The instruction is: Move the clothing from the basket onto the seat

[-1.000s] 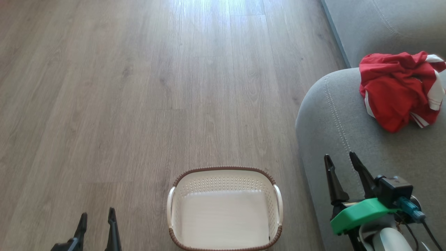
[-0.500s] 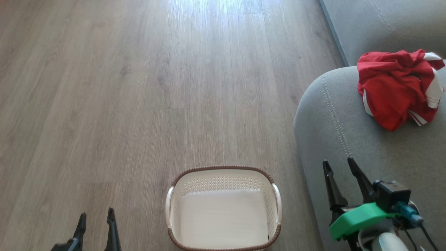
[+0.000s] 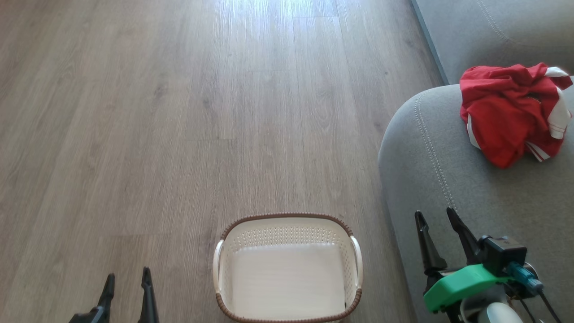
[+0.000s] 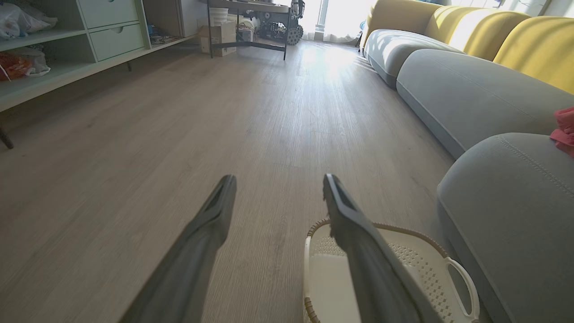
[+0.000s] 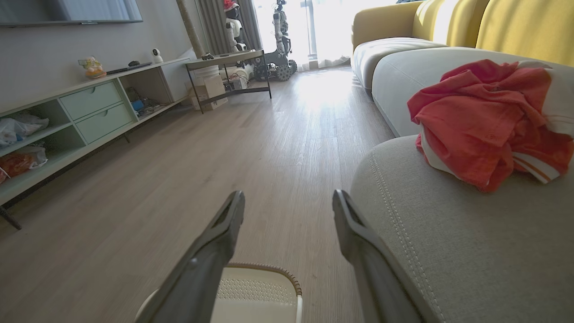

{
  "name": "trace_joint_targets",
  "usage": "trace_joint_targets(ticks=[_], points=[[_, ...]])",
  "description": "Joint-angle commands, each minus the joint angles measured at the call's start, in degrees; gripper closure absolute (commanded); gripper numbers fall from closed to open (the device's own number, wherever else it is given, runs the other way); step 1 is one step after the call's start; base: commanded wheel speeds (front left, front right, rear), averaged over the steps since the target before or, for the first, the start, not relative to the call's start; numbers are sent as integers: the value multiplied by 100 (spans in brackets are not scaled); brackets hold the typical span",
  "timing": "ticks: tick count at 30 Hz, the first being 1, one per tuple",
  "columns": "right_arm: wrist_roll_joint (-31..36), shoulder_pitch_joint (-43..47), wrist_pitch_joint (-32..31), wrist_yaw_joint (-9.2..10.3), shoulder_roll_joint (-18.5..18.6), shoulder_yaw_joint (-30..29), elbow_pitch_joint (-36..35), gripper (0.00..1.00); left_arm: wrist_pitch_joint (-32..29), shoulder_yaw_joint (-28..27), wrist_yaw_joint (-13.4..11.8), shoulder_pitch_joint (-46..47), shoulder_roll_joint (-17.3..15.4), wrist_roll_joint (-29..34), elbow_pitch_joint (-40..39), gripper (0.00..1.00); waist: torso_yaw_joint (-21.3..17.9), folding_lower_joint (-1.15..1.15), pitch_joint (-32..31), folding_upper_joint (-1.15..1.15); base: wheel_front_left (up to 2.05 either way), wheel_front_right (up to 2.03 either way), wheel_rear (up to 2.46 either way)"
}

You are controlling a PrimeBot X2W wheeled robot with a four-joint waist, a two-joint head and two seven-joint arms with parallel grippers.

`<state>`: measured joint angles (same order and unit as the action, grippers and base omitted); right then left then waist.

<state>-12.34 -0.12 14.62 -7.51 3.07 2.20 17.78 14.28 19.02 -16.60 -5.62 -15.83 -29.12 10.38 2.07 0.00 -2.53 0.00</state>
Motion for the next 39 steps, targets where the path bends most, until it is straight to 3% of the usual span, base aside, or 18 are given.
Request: trace_joint_targets(ticks=[1, 2, 7, 39], points=[[-36, -156, 38, 2, -19, 143, -148, 0, 72, -255, 10, 264, -40, 57, -123, 0, 0, 0, 0, 0, 0, 0, 0], [0, 1, 0, 0, 0, 1, 33, 100, -5, 9, -1, 0, 23, -2, 12, 100, 0, 0, 0, 0, 0, 0, 0], [-46, 170, -22, 0, 0, 3, 441, 100, -27, 75, 9, -65, 179, -45, 369, 100, -2, 0, 2, 0, 0, 0, 0], [-2024, -58, -544, 1, -2, -217, 262, 100, -522, -568, 484, 237, 444, -1620, 239, 100, -54, 0, 60, 0, 0, 0, 0]])
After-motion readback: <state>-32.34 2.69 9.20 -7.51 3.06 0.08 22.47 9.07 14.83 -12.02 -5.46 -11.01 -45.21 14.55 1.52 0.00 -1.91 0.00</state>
